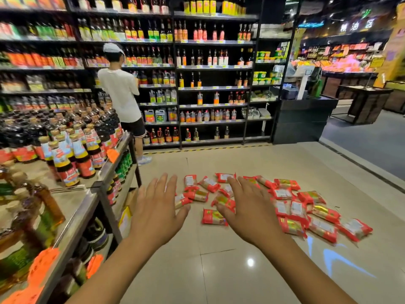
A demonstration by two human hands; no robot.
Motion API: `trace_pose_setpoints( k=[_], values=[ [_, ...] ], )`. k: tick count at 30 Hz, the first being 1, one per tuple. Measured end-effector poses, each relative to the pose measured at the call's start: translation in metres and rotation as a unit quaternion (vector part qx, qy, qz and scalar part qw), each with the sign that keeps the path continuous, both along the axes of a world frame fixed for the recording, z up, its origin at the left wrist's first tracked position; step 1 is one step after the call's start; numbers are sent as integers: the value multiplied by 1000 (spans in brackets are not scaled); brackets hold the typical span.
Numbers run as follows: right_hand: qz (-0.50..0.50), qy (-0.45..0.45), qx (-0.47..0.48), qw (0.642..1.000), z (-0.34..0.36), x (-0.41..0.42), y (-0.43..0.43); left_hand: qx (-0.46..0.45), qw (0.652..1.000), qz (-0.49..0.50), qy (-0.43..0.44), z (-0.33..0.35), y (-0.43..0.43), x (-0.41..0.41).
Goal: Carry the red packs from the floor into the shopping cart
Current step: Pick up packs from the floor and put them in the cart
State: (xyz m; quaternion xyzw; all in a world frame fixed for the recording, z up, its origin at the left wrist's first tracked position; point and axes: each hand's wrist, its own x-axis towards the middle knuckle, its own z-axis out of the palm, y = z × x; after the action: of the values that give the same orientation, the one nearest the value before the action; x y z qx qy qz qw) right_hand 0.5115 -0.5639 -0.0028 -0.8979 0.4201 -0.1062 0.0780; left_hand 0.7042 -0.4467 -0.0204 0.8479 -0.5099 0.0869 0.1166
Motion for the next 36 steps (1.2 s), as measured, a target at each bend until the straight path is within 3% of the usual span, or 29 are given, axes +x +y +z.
trace_pose_setpoints(
  k=[10,20,36],
  values=[
    [76,-4,0,997,-1,76,-168,16,998,58,-32,11,-136,41],
    [129,9,19,991,-16,164,-262,34,994,100,-14,-2,-209,111],
    [111,63,-14,992,-27,395,-401,19,995,85,44,-24,-364,355]
  ],
)
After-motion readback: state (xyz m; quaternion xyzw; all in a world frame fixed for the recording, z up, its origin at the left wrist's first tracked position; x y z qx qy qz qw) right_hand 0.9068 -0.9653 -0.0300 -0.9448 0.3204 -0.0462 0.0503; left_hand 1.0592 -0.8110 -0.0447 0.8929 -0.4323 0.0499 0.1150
